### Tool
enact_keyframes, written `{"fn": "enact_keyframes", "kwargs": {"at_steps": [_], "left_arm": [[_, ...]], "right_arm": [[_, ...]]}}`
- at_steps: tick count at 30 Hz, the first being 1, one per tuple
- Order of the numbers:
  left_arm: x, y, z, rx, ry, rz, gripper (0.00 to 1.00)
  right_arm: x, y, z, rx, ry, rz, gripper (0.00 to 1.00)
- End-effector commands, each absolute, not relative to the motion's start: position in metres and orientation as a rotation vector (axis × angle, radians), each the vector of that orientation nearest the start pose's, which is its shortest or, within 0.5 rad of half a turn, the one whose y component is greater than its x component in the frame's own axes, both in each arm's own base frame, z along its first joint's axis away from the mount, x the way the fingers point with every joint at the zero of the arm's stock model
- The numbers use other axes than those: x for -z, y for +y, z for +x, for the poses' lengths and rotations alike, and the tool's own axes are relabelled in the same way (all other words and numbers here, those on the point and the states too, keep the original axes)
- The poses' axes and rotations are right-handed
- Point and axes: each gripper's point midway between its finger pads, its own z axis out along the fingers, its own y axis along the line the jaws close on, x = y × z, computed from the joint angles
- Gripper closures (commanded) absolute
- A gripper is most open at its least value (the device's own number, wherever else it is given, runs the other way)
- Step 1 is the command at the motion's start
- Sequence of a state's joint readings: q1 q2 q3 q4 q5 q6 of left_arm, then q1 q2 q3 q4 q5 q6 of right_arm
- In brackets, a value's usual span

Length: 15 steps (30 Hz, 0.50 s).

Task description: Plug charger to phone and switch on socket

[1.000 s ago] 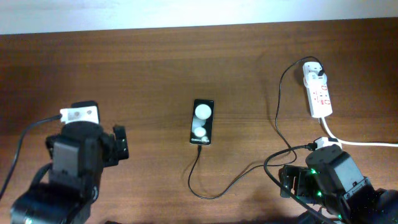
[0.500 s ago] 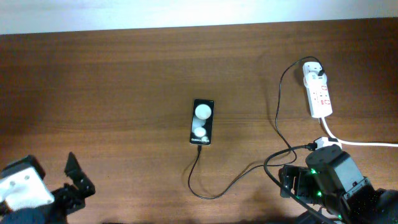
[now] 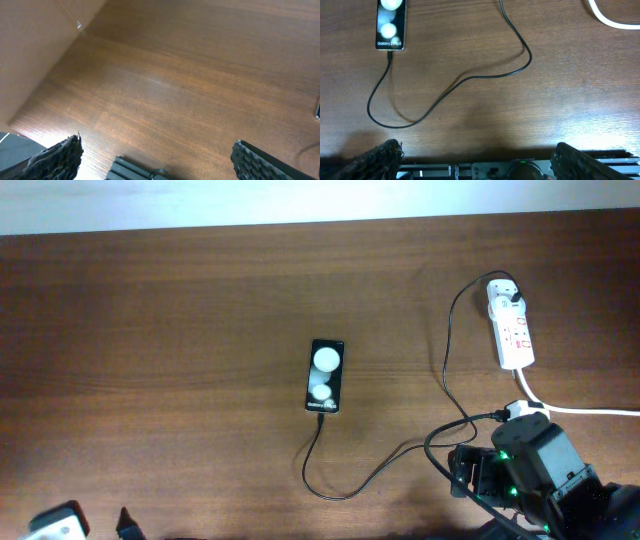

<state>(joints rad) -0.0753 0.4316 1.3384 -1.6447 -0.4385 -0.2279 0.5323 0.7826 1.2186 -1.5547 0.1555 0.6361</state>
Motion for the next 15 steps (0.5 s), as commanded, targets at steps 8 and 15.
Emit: {"fn": "enact_keyframes", "kwargs": {"at_steps": [8,15], "left_arm": [[-0.304,0.074,0.018,-0.281,1.998,-0.435,0.01],[-0.303,0.075,0.004,-0.256,1.926,-0.443,0.01]], "right_arm": [[-0.237,0.045,0.131,-0.162,2.671,0.204,0.01],[-0.237,0.045,0.131,-0.162,2.671,0.204,0.01]]}}
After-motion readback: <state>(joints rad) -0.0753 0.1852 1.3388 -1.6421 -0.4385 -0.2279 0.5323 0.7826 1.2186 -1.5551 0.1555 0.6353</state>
